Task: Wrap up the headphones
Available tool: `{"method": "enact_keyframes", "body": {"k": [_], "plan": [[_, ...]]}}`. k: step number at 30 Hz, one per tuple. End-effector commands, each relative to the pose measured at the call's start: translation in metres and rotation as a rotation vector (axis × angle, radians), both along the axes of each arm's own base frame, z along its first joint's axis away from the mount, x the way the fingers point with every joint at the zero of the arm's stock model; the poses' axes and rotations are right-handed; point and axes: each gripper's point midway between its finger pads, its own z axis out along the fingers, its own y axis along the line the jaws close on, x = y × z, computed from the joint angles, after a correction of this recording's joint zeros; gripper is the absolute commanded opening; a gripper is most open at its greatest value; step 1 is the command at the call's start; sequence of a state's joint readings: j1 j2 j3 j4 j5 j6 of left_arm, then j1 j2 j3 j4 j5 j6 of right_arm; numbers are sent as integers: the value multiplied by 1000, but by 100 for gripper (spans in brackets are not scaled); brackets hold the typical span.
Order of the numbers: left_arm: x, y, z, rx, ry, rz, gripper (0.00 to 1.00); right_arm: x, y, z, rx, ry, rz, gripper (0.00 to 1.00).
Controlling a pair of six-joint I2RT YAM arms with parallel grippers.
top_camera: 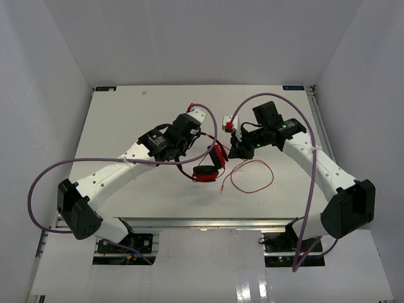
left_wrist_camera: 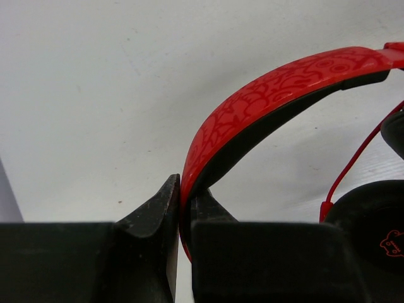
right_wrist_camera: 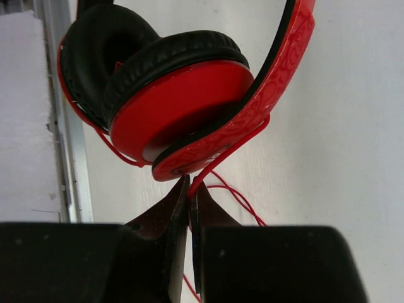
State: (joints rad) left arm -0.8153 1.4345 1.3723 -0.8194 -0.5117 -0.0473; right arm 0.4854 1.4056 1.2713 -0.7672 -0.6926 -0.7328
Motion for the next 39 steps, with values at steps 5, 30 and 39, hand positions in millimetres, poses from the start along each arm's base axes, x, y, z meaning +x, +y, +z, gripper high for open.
{"method": "enact_keyframes", "body": {"k": [5,30,39], "plan": [[5,25,40,81,-182,143,0,-29,24,24,149,233,74,8],[-30,24,11,-190,-177,146,0,-21,51,58,394,636,151,10],[-25,12,12,-203,-182,142,0,-24,53,61,436,725,196,16]]}}
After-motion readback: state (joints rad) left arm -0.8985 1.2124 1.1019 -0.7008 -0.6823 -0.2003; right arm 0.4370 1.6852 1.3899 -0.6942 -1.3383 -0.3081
